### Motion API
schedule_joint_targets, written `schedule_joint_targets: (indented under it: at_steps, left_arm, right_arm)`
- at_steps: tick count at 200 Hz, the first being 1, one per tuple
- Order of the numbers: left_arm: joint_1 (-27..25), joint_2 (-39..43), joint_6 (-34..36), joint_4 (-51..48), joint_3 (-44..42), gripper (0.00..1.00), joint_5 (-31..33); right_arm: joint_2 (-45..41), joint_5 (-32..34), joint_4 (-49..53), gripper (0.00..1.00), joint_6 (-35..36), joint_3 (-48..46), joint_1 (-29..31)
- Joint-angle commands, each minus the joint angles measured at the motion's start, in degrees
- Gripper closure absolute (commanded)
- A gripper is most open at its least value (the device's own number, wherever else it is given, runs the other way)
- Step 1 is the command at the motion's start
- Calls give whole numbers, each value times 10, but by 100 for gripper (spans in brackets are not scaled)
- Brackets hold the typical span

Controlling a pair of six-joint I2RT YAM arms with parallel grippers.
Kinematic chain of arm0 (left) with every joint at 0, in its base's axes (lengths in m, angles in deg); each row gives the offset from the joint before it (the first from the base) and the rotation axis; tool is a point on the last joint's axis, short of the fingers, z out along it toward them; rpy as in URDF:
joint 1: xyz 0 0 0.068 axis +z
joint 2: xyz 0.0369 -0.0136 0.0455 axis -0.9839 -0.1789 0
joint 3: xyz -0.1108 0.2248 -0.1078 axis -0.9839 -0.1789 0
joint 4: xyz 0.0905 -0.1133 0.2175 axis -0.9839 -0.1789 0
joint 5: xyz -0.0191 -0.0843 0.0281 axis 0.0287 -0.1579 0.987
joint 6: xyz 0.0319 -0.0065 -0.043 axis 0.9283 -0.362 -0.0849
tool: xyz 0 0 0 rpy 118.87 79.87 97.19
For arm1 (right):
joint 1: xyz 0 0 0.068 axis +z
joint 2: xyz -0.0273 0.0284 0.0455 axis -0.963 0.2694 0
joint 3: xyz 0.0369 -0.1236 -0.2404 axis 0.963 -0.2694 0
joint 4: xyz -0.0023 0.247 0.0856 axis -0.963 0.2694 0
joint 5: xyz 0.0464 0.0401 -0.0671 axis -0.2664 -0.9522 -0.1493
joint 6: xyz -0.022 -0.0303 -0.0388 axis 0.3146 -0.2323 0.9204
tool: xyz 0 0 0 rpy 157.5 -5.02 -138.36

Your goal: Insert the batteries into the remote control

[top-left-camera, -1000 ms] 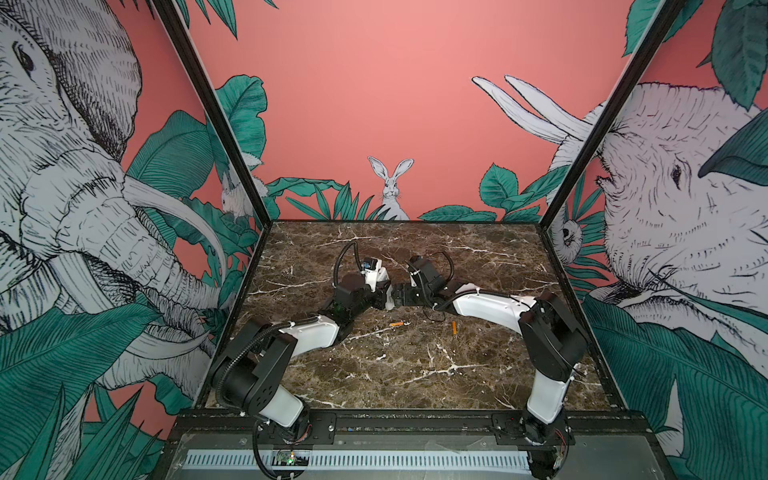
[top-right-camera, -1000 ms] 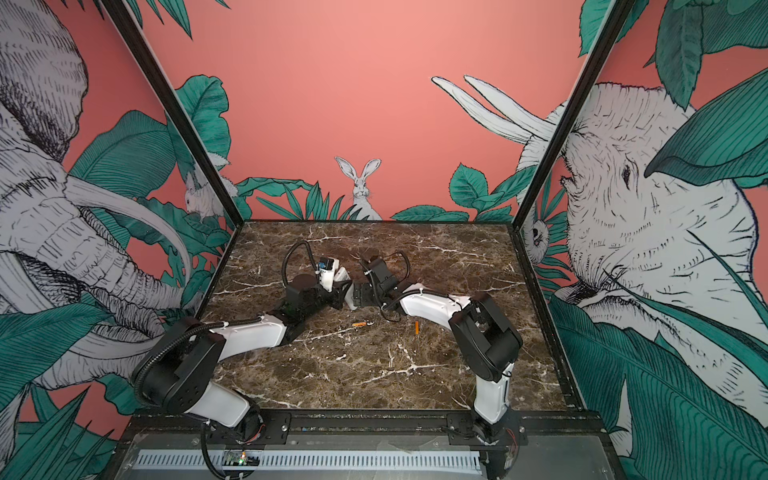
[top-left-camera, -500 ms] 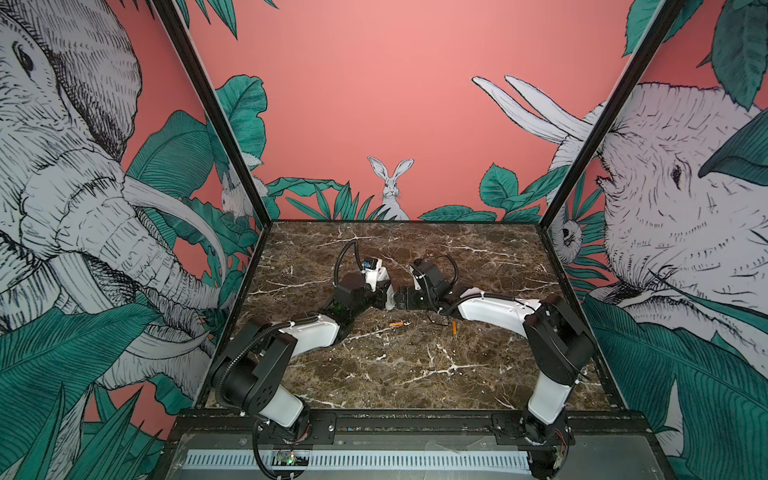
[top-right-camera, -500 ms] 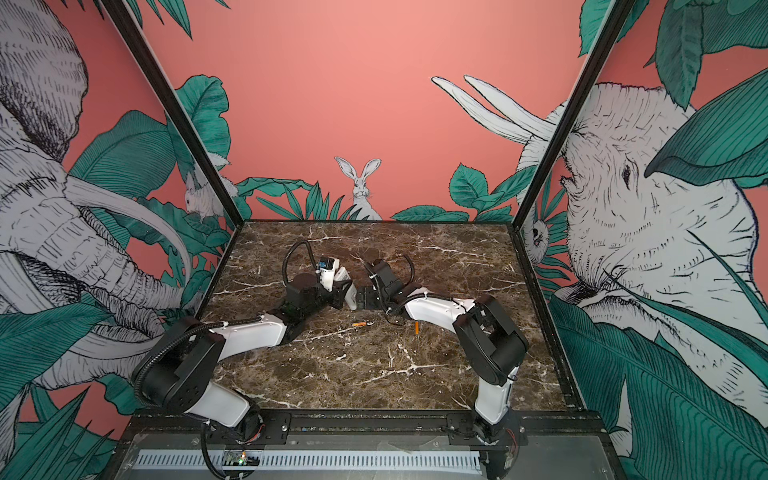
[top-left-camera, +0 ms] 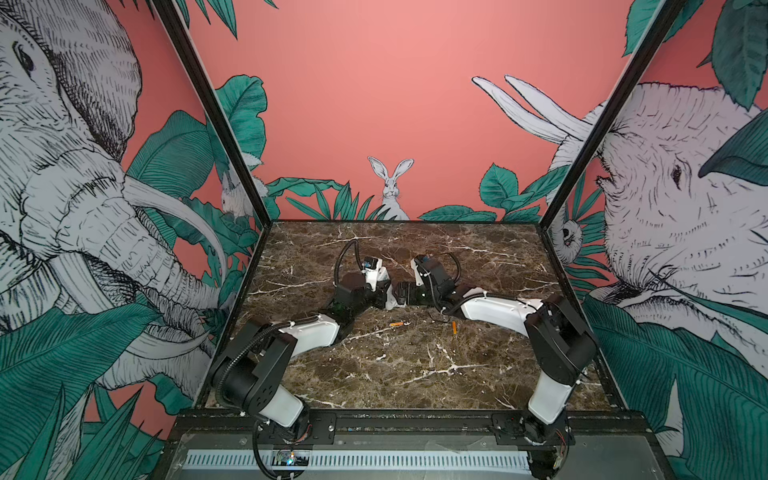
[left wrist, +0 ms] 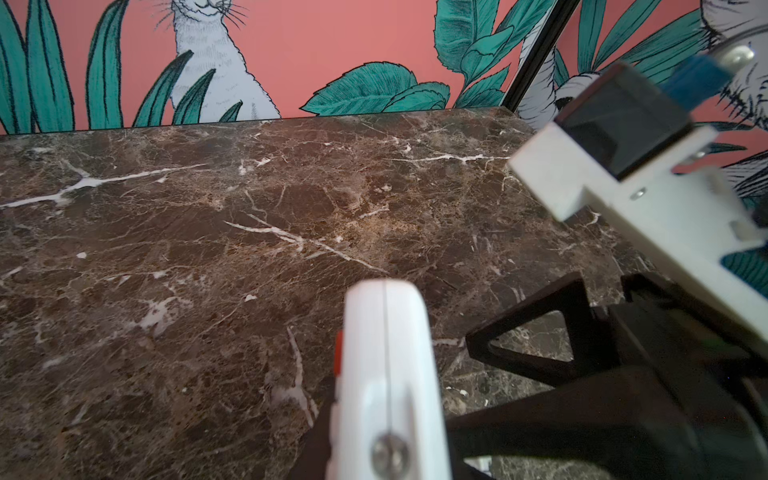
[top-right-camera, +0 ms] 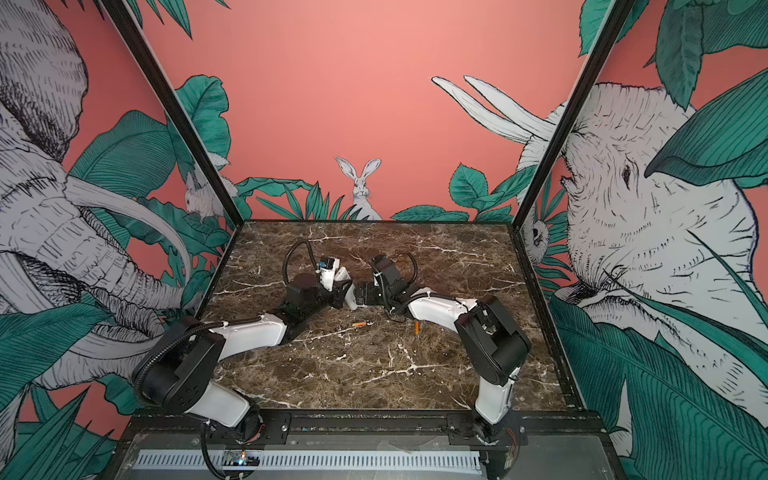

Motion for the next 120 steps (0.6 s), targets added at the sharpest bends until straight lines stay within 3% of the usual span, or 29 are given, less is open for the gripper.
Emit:
schedule_joint_targets:
  at_steps: [1,120]
  left_arm:
    - [-4,0,4,-34,8,85,-11]
    - [-4,1,0,-33,6,85,-11]
  right_arm:
    - [-2,-7,-22,13,-1,14,-3]
    - [8,-60,-41,19,-49,-28,-14]
